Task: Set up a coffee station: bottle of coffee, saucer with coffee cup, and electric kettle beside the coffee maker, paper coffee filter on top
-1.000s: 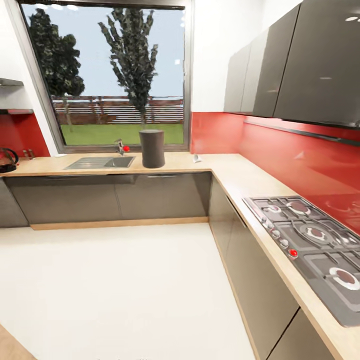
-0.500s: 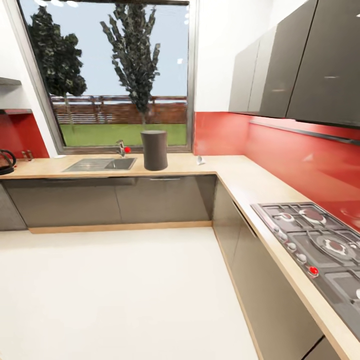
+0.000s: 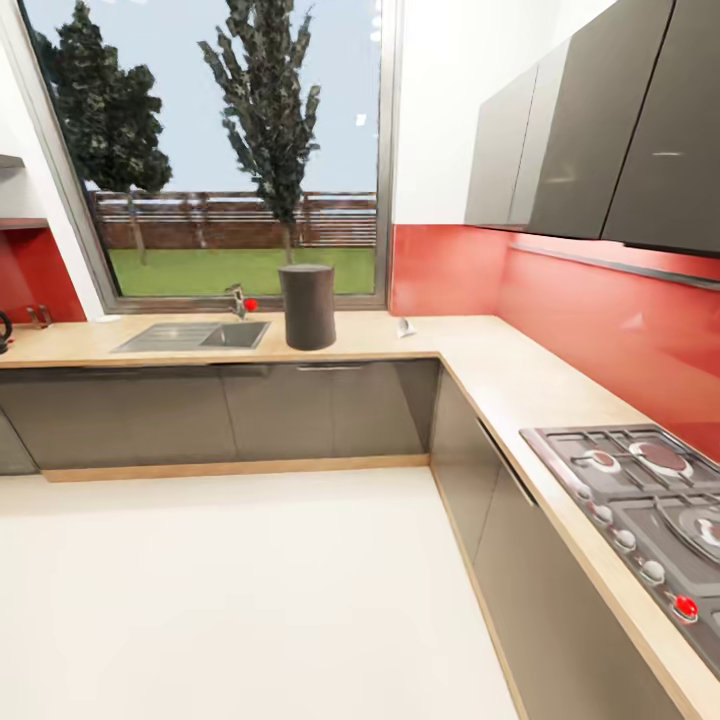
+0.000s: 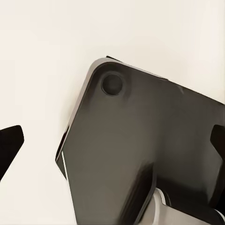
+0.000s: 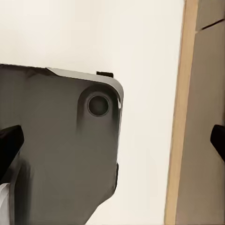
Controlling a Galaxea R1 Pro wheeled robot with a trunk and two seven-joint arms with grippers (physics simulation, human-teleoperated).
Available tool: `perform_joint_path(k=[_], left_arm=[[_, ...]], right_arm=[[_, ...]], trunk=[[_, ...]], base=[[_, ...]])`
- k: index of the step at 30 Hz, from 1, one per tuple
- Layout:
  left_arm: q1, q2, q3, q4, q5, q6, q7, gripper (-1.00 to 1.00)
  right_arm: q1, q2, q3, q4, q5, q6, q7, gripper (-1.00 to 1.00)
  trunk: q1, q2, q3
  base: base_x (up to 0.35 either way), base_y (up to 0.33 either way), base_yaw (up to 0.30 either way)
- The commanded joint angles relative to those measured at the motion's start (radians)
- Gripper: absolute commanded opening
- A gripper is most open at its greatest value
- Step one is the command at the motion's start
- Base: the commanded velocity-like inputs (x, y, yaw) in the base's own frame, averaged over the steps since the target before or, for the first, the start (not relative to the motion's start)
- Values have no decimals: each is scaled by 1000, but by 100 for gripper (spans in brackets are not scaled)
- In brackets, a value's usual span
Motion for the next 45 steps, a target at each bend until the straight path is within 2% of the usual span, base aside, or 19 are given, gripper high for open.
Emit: perform_joint_path(k=[1, 17, 27, 45], left_arm=[[0, 0, 0, -1, 8, -1, -4, 100], [0, 0, 0, -1, 8, -1, -4, 100], [0, 0, 0, -1, 8, -1, -4, 100], [0, -1, 0, -1, 8, -1, -4, 100]], right_arm=[[-1, 0, 3, 1, 9, -2, -8, 100], [-1, -4, 1, 1, -2, -2, 8, 100], [-1, -6, -3, 1, -4, -6, 8, 100], [-1, -6, -5, 1, -6, -6, 8, 100]], trunk=[[1, -2, -2], [1, -2, -2], [1, -2, -2], [1, -2, -2]], base=[[339, 6, 0], [339, 112, 4], [340, 136, 142], [339, 114, 5]])
